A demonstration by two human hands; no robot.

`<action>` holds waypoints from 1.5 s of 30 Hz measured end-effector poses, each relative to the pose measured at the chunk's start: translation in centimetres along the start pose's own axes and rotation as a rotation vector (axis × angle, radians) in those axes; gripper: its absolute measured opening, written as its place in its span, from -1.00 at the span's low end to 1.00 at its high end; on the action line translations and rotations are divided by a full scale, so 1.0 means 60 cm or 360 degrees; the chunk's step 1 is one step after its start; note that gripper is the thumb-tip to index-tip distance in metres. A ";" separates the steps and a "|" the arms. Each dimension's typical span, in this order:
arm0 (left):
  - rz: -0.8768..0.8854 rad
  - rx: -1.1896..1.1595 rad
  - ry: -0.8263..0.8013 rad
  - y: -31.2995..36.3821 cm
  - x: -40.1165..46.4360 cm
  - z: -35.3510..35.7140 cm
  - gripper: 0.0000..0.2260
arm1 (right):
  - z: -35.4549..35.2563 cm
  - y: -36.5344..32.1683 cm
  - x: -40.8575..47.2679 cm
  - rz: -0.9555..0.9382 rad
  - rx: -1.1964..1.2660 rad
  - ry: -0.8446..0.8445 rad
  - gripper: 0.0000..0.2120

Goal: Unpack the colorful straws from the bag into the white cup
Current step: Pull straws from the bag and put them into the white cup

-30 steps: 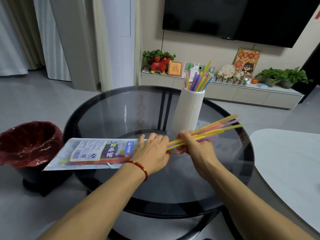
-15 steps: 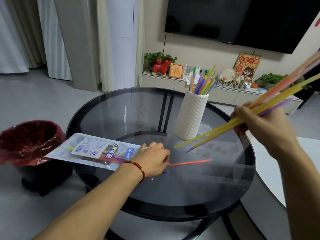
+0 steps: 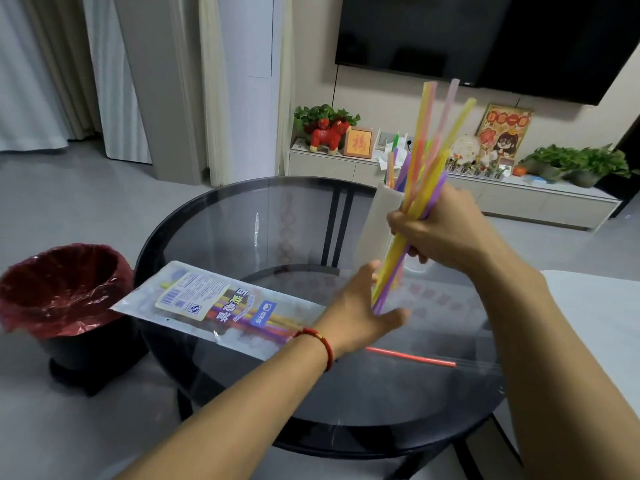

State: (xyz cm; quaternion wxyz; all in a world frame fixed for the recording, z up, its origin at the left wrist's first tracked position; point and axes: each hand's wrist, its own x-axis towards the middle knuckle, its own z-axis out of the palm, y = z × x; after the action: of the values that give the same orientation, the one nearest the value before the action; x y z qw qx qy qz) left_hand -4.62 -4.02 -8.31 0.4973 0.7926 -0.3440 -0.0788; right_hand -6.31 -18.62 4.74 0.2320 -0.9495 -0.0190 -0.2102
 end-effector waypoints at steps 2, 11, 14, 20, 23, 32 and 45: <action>-0.0098 -0.0167 0.0098 0.004 0.010 0.006 -0.33 | 0.006 -0.002 0.001 -0.0051 0.0038 0.0082 -0.73; -0.0224 -0.0251 0.0301 -0.017 0.053 0.034 -0.76 | 0.044 0.016 -0.003 -0.0050 0.0082 0.0078 -0.69; -0.0217 -0.0357 0.0306 -0.027 0.058 0.044 -0.84 | 0.068 0.031 -0.013 0.0036 0.0133 0.0036 -0.69; -0.0194 -0.0635 0.0329 -0.042 0.078 0.062 -0.71 | 0.087 0.046 -0.034 0.0108 0.0353 -0.0048 -0.85; -0.0236 -0.0540 0.0338 -0.045 0.084 0.067 -0.88 | 0.086 0.042 -0.029 0.0088 0.0378 0.0025 -0.78; -0.0344 -0.0217 0.0381 -0.016 0.077 0.059 -0.80 | 0.081 0.028 -0.027 -0.0017 0.0515 0.0253 -0.62; -0.0381 -0.0239 0.0253 -0.030 0.072 0.065 -0.85 | 0.100 0.069 -0.035 0.0448 0.0388 -0.0046 -0.77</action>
State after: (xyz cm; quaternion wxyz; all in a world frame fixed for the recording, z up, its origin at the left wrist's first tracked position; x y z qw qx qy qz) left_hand -2.32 -9.08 -10.81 0.5679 0.7922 -0.1998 -0.1000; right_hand -5.35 -19.50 -2.71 0.3721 -0.9106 0.0854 -0.1581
